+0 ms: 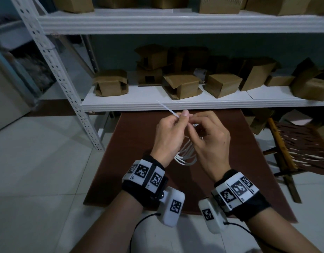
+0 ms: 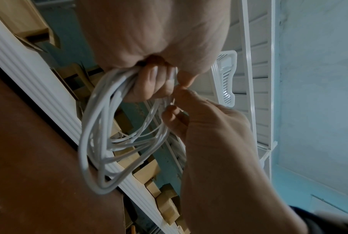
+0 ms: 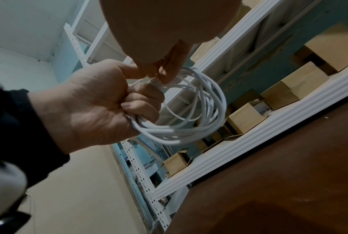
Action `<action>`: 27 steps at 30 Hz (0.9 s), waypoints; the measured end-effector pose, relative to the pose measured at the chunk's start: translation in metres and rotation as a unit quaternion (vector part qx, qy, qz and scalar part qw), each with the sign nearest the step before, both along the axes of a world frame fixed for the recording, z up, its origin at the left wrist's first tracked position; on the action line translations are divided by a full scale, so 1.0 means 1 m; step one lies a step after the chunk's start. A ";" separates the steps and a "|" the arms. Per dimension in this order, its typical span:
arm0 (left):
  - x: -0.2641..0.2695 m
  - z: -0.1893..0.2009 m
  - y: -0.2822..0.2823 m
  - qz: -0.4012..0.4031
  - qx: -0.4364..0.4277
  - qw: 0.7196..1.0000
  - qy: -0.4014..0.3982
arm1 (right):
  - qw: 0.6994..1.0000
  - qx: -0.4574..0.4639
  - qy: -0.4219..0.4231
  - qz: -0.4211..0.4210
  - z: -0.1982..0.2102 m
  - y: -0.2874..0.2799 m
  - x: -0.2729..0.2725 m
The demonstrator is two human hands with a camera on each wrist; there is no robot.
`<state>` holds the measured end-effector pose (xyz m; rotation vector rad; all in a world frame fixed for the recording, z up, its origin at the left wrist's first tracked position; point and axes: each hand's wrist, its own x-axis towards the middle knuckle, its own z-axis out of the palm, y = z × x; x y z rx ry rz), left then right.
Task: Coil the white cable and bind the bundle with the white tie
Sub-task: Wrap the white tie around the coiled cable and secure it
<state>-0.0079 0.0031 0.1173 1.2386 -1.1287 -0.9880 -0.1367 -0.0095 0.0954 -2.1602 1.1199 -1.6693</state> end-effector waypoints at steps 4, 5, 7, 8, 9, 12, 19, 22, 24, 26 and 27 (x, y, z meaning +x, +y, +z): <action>0.000 0.004 0.003 0.023 0.003 1.000 -0.007 | 1.000 0.011 0.001 0.013 0.001 0.003 0.003; 0.000 0.004 0.004 0.025 0.000 1.000 -0.009 | 1.000 0.013 0.001 0.013 0.001 0.003 0.004; 0.000 0.004 0.004 0.021 -0.007 1.000 -0.018 | 1.000 0.014 0.003 0.009 0.001 0.004 0.004; 0.000 0.005 0.004 0.016 -0.011 0.999 -0.026 | 1.000 0.013 0.003 0.006 0.001 0.004 0.004; 0.000 0.006 0.005 0.012 -0.013 0.999 -0.035 | 1.000 0.012 0.003 0.002 0.001 0.004 0.004; -0.002 0.011 0.009 -0.012 -0.008 0.999 -0.053 | 1.000 0.007 0.002 -0.007 0.001 0.004 0.003; -0.005 0.007 0.006 0.003 0.019 1.000 -0.018 | 1.000 0.020 0.010 -0.013 0.004 0.004 0.003; -0.005 0.003 0.004 0.012 0.014 1.000 -0.011 | 0.999 0.027 0.013 -0.013 0.005 0.005 0.003; -0.004 0.002 0.003 0.011 0.015 1.000 -0.021 | 1.000 0.028 0.012 -0.009 0.006 0.006 0.003; -0.002 0.002 0.003 0.008 0.016 1.000 -0.026 | 1.000 0.025 0.010 -0.005 0.007 0.007 0.002; -0.001 0.004 0.004 0.006 0.017 1.000 -0.025 | 1.000 0.024 0.010 -0.003 0.007 0.007 0.002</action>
